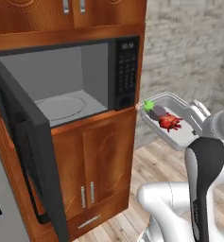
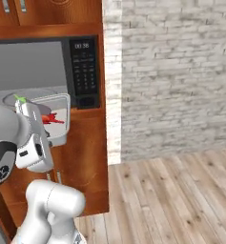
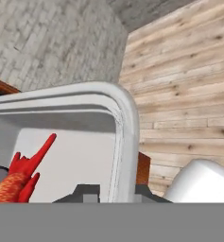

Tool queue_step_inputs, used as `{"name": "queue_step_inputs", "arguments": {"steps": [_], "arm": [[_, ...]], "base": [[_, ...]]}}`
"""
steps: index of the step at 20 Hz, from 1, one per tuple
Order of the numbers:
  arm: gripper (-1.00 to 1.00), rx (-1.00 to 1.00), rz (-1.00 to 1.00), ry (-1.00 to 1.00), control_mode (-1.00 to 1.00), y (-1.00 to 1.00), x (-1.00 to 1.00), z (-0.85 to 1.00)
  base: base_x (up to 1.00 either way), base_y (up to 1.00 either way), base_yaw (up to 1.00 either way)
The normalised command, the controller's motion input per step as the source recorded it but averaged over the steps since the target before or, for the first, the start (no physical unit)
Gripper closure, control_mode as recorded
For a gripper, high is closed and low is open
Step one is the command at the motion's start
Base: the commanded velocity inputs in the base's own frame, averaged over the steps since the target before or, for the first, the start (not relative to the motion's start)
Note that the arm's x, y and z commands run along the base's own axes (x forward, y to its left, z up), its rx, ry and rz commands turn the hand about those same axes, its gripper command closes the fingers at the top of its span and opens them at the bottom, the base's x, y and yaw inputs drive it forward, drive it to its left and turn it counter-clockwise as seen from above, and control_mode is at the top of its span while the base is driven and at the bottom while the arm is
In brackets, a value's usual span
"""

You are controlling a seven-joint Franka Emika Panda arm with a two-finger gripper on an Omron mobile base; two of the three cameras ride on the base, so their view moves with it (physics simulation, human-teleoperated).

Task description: Place the tupperware containing the fish and eggplant meal in the microwave. Close the microwave door and press the start button to reheat the meal.

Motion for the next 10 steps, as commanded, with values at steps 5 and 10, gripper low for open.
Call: {"name": "queue_step_inputs", "arguments": {"steps": [5, 10], "arm": [[1.0, 0.0, 0.0, 0.0, 1.0, 0.0, 0.0, 0.0], [1.0, 0.0, 0.0, 0.0, 1.0, 0.0, 0.0, 0.0]], "base": [[0.58, -0.03, 0.62], [0.38, -0.03, 0.63]]}}
